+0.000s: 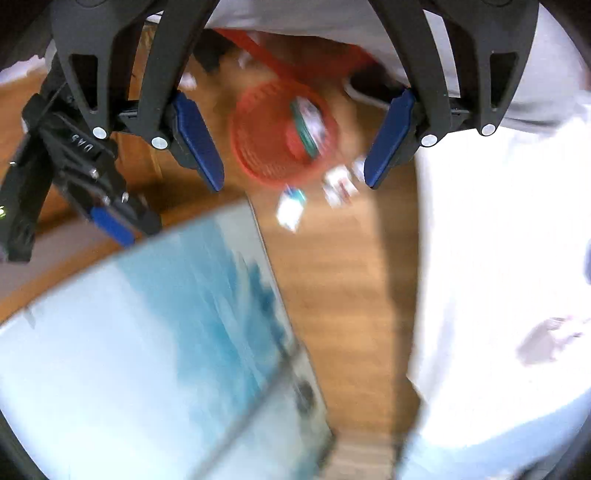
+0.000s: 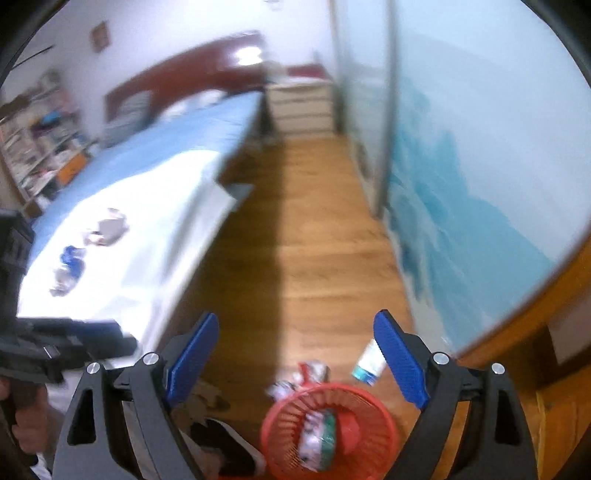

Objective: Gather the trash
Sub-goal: 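Grasp the white plastic wrapper with the left gripper while the right gripper grasps the Pepsi can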

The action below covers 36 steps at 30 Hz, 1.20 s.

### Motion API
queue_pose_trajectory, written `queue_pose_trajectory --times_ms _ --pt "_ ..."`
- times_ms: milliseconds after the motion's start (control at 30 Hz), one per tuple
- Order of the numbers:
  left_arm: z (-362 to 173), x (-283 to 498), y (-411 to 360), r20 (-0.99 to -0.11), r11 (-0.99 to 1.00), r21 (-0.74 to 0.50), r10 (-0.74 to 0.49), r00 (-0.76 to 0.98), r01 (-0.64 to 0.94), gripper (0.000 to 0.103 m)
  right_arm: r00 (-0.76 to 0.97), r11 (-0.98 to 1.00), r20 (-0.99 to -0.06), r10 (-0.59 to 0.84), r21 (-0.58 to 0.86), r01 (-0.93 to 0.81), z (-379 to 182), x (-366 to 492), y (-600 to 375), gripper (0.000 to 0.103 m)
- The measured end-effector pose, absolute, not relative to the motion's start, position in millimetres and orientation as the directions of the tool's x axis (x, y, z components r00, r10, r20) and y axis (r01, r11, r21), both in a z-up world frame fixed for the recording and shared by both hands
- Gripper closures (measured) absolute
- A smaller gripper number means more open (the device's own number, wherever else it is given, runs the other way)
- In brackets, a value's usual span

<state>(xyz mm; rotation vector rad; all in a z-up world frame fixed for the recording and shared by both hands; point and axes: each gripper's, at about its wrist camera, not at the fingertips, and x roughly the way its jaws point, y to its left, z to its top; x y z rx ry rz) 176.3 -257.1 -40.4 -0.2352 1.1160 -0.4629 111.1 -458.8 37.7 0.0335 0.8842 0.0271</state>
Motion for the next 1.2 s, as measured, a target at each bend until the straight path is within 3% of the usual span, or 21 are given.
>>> queue_pose_trajectory --times_ms 233,400,467,567,633,967,1200 --pt "-13 147 -93 -0.682 0.936 -0.352 -0.261 0.683 0.005 0.024 0.646 0.978 -0.744 0.17 0.049 -0.201 53 140 -327 0.015" --pt "-48 135 2 -0.687 0.92 -0.347 -0.117 0.718 -0.182 0.024 0.601 0.949 -0.756 0.258 0.082 -0.304 40 158 -237 0.014" --pt "-67 133 30 -0.674 0.89 -0.405 -0.137 0.726 -0.208 0.024 0.576 0.936 -0.767 0.282 0.088 -0.341 30 161 -204 0.013" --pt "-96 133 68 -0.604 0.763 -0.609 -0.269 0.75 -0.217 0.024 0.531 0.92 -0.783 0.323 0.128 -0.371 14 163 -162 0.013" --pt "-108 144 78 -0.591 0.718 -0.657 -0.301 0.749 -0.23 0.024 0.518 0.914 -0.784 0.342 0.149 -0.378 7 162 -141 0.013" --pt "-102 211 57 -0.593 0.782 -0.601 -0.3 0.747 -0.163 0.024 0.532 0.923 -0.783 0.321 0.132 -0.363 -7 160 -127 0.013" --pt "-96 225 52 -0.647 0.832 -0.52 -0.238 0.725 -0.191 0.023 0.539 0.924 -0.782 0.312 0.118 -0.364 -9 164 -133 0.013"
